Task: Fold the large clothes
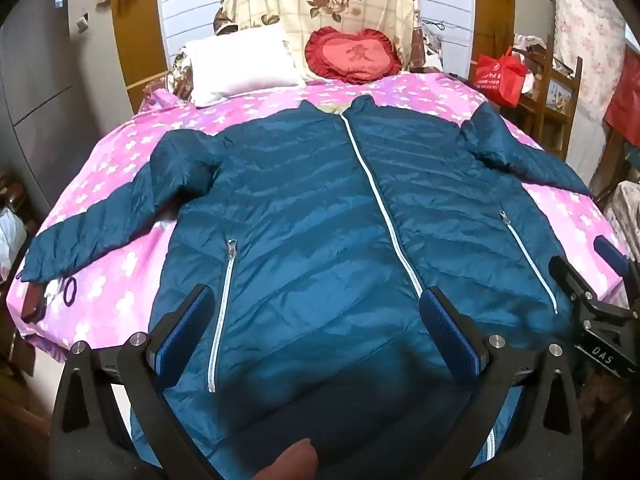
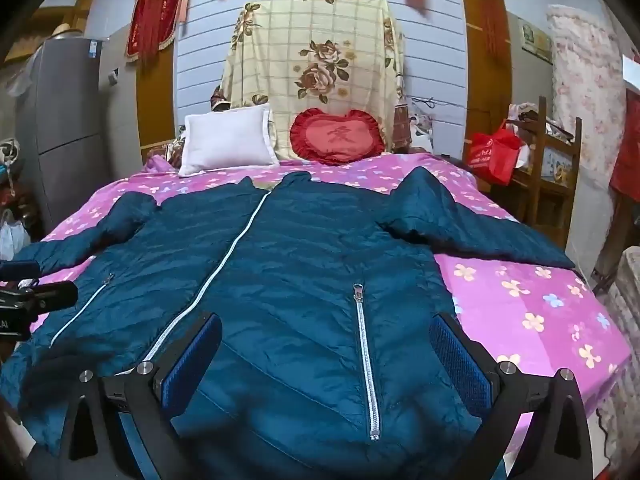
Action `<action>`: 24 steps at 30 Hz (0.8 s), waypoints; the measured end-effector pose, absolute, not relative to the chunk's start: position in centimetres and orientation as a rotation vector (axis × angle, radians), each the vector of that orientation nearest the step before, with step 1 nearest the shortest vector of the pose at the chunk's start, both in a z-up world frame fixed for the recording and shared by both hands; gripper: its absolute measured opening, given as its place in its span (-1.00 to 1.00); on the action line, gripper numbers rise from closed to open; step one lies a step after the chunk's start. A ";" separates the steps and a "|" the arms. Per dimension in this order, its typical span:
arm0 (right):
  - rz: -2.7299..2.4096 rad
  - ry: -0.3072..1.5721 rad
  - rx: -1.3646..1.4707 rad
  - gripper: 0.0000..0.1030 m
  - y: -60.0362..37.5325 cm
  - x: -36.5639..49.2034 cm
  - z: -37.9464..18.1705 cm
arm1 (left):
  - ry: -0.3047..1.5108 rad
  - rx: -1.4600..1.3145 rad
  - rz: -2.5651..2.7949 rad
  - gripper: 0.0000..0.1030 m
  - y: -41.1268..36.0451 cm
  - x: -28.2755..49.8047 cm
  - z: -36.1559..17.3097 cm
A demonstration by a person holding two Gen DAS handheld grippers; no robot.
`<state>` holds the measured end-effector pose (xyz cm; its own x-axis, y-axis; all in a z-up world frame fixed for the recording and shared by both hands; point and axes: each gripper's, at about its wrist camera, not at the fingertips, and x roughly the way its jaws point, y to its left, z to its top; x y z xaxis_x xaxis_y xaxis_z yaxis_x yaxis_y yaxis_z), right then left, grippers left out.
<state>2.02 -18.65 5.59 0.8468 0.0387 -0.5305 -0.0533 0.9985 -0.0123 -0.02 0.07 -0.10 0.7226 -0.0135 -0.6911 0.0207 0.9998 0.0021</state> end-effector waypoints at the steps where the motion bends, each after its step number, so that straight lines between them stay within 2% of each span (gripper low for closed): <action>1: 0.046 0.560 -0.028 1.00 -18.7 2.0 5.6 | 0.765 0.004 -0.021 0.99 0.1 0.0 -0.2; 5: 0.050 0.560 -0.029 1.00 -18.8 1.7 5.5 | 0.752 0.022 -0.037 0.99 0.2 -0.2 0.8; 20: 0.044 0.579 -0.030 1.00 -18.5 2.4 5.3 | 0.839 -0.010 -0.054 0.99 -0.1 0.6 -1.5; 24: 0.050 0.580 0.007 1.00 -18.5 2.6 5.2 | 0.784 -0.046 -0.026 0.99 0.5 1.1 -0.6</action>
<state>2.62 -18.49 5.25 0.8355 0.0493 -0.5472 -0.0452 0.9988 0.0210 1.07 0.46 -0.62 0.7079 -0.0404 -0.7051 0.0064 0.9987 -0.0508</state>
